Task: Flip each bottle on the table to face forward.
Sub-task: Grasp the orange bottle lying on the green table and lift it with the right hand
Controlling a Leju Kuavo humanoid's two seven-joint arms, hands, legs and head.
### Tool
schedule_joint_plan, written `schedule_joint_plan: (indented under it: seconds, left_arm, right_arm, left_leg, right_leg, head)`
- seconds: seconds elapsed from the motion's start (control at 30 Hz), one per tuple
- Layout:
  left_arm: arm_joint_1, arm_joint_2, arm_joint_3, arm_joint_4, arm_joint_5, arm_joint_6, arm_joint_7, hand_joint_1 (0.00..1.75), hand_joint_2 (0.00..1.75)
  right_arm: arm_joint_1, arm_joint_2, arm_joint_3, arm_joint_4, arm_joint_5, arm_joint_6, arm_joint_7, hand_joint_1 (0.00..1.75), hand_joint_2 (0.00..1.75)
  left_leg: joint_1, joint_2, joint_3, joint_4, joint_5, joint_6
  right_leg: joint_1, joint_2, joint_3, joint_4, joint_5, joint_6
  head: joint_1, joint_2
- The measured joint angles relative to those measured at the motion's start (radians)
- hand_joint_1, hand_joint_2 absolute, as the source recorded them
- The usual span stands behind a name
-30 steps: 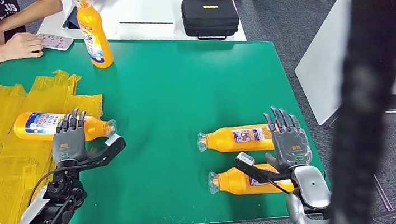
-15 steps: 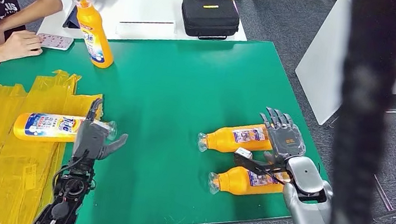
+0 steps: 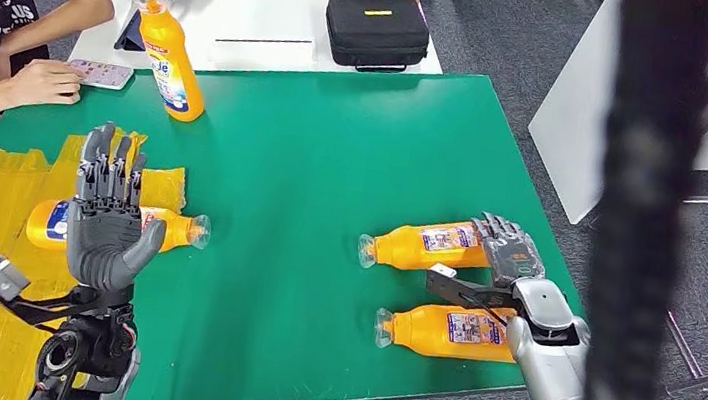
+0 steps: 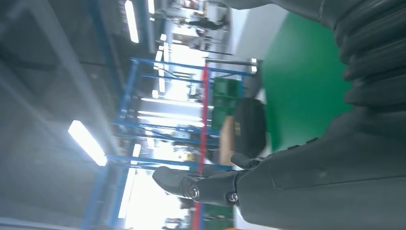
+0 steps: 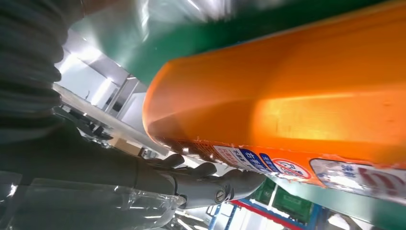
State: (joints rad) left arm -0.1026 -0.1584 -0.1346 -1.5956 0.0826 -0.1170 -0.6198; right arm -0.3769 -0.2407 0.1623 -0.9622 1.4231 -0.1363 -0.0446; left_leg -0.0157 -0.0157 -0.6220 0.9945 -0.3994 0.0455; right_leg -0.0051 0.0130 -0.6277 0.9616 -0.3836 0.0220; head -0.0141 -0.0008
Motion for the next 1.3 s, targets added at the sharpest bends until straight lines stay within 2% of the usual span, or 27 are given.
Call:
schedule_joint_plan:
  seconds: [0.1,0.17,0.23,0.3,0.33,0.77,1.3]
  left_arm:
    - [0.015,0.003,-0.023,-0.051,-0.018,0.000,-0.028,0.00,1.75]
    - [0.017,0.006,-0.042,-0.076,-0.030,0.003,-0.042,0.00,1.75]
    - [0.017,0.009,-0.060,-0.094,-0.035,0.008,-0.045,0.00,1.75]
    - [0.017,0.011,-0.072,-0.107,-0.039,0.010,-0.046,0.00,1.75]
    - [0.016,0.012,-0.077,-0.111,-0.040,0.011,-0.046,0.00,1.75]
    - [0.011,0.023,-0.103,-0.119,-0.030,0.027,-0.052,0.00,1.75]
    - [0.013,0.027,-0.110,-0.119,-0.020,0.027,-0.058,0.00,1.75]
  right_arm:
    - [-0.036,-0.001,0.000,0.057,-0.007,-0.030,-0.004,0.20,1.75]
    - [-0.069,-0.001,-0.001,0.114,-0.013,-0.061,-0.011,0.23,1.75]
    - [-0.103,-0.001,-0.001,0.172,-0.015,-0.091,-0.016,0.90,1.75]
    - [-0.129,0.000,-0.001,0.217,-0.015,-0.105,-0.018,1.66,1.75]
    - [-0.139,0.001,-0.001,0.234,-0.016,-0.110,-0.018,1.72,1.75]
    - [-0.225,0.026,-0.002,0.404,-0.012,-0.189,-0.020,1.75,1.75]
    - [-0.231,0.049,-0.026,0.438,-0.087,-0.269,-0.047,1.75,1.75]
  left_leg:
    - [0.000,0.000,0.000,0.000,0.001,0.001]
    - [-0.001,0.000,0.000,0.000,0.002,0.002]
    - [-0.002,0.000,0.000,0.000,0.002,0.003]
    - [-0.002,0.000,0.000,0.000,0.002,0.003]
    - [-0.002,0.000,0.000,0.000,0.002,0.003]
    - [-0.002,0.000,0.000,0.000,0.002,0.003]
    - [-0.002,0.000,0.000,0.000,0.002,0.003]
  right_leg:
    - [0.000,0.000,0.000,0.000,0.001,0.001]
    - [-0.001,0.000,0.000,0.000,0.002,0.002]
    - [-0.002,0.000,0.000,0.000,0.002,0.003]
    - [-0.002,0.000,0.000,0.000,0.002,0.003]
    - [-0.002,0.000,0.000,0.000,0.002,0.003]
    - [-0.002,0.000,0.000,0.000,0.002,0.003]
    - [-0.002,0.000,0.000,0.000,0.003,0.003]
  head:
    - [0.000,0.000]
    - [0.000,0.000]
    - [0.000,0.000]
    - [0.000,0.000]
    - [0.000,0.000]
    - [0.000,0.000]
    - [0.000,0.000]
